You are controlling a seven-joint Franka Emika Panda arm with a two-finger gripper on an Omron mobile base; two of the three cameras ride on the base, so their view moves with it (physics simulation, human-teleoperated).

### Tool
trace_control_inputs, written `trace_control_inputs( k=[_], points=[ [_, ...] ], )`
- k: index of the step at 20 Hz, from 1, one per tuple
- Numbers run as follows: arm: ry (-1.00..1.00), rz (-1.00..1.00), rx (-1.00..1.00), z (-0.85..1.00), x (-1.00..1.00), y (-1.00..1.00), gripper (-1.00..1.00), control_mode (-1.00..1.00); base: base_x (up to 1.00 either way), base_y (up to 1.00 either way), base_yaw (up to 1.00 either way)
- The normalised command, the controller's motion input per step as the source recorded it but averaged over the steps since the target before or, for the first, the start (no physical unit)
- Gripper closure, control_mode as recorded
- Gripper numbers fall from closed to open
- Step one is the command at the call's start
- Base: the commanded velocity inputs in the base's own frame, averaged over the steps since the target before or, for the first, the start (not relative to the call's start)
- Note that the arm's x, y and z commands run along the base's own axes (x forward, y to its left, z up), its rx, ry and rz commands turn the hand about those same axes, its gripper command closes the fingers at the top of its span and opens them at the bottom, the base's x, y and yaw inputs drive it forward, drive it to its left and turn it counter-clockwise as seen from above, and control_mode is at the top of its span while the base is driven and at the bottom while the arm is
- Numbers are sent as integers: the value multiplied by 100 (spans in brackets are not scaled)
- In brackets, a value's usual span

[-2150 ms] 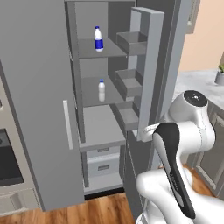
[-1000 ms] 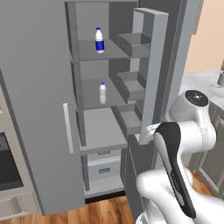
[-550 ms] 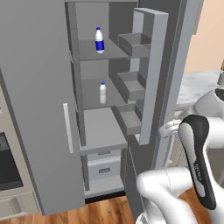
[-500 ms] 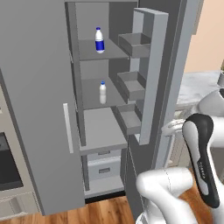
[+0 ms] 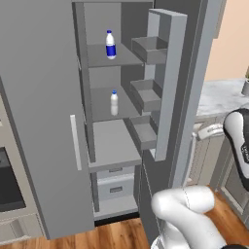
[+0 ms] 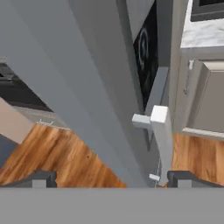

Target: Take the bottled waters from the counter and place them in the freezer to freeze. Close the freezer door after placing the bottles.

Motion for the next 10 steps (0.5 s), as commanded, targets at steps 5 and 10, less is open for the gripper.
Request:
trace_control_inputs(
  k=[5,10],
  points=[
    [1,16,19,0,94,-33,-100,-100,0,0,0],
    [2,10,13,-5,74,-23,-100,-100,0,0,0]
  ],
)
